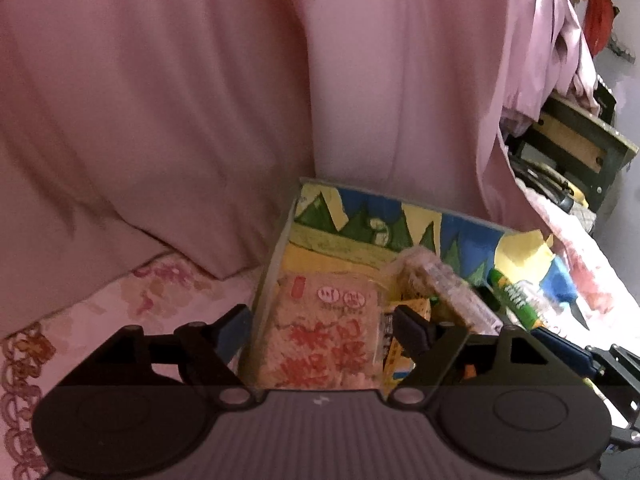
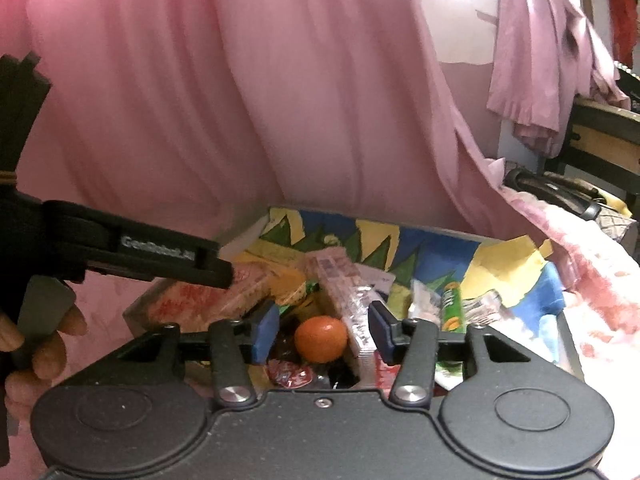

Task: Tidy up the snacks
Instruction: 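Open left tool releasing the cracker packet in tray while right tool releases the orange, then withdraw both open tools up and away from the tray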

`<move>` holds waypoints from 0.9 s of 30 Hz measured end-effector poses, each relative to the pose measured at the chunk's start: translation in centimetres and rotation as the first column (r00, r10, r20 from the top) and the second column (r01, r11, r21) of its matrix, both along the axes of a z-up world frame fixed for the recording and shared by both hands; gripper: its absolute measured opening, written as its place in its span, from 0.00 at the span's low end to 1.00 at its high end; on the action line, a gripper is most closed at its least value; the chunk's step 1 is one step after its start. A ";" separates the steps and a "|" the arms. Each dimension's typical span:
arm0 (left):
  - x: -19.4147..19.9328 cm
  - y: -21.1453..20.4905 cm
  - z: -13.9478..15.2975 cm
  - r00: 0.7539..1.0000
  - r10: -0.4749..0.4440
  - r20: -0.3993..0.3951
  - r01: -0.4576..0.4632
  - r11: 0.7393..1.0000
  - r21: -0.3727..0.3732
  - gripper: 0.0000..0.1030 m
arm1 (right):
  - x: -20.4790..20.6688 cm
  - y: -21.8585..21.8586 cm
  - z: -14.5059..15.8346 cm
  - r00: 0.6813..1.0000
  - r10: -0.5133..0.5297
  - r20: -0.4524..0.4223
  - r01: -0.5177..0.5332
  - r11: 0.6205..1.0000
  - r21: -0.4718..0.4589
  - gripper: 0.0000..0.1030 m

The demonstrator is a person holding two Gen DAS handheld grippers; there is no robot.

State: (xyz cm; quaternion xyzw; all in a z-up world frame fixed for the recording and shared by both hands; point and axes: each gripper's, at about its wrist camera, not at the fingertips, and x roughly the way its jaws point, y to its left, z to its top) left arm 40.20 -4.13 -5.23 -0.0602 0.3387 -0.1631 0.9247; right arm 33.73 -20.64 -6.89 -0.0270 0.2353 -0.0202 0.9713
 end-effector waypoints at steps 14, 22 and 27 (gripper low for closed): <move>-5.3 1.5 5.8 0.982 0.093 0.167 -0.086 0.995 -0.044 1.00 | -4.9 -2.4 5.7 0.987 -0.076 0.143 0.064 0.994 0.083 0.79; -9.9 2.4 7.7 0.954 0.176 0.244 -0.155 0.983 -0.103 1.00 | -8.8 -3.6 8.5 0.970 -0.086 0.228 0.058 0.990 0.126 0.94; -13.3 2.4 8.4 0.928 0.206 0.311 -0.188 0.978 -0.085 1.00 | -11.6 -4.1 9.9 0.958 -0.081 0.276 0.045 0.990 0.136 0.99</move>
